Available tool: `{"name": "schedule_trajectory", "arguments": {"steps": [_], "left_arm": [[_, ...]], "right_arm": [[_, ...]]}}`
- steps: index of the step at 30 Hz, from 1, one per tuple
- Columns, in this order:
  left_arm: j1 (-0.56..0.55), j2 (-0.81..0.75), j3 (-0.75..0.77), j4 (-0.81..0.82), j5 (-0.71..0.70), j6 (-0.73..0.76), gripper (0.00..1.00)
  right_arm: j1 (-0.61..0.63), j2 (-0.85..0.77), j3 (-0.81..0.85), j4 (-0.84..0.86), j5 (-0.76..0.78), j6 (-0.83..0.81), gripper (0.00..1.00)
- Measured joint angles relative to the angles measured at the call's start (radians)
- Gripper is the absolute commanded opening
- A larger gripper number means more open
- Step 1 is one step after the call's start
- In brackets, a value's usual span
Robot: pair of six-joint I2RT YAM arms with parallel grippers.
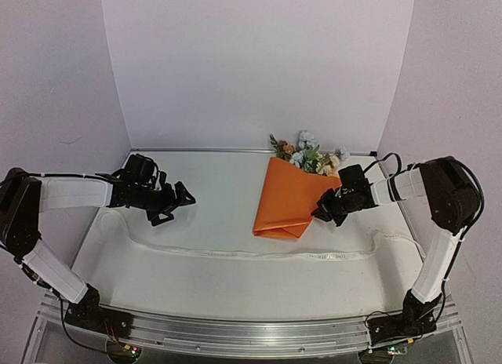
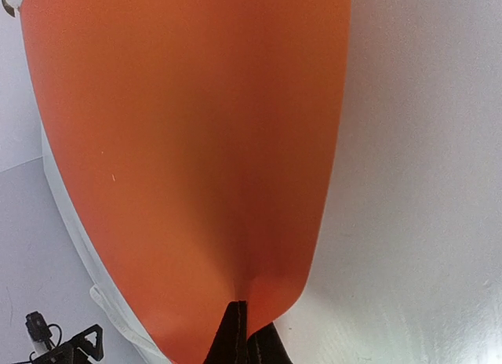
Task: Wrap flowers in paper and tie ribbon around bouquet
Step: Pick up the folded bouquet from the center of the board, then place the folded bouquet on the ribbon.
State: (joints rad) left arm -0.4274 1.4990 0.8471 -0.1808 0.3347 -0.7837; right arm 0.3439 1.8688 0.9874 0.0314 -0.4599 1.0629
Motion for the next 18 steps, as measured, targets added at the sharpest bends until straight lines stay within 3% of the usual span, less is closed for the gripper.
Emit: {"name": "schedule_trajectory", "arguments": {"steps": [18], "left_arm": [[0.000,0.064,-0.007,0.008,0.030,0.002,1.00]], "right_arm": [[0.149,-0.119,-0.001,-0.059,-0.100,0.071,0.00]]}}
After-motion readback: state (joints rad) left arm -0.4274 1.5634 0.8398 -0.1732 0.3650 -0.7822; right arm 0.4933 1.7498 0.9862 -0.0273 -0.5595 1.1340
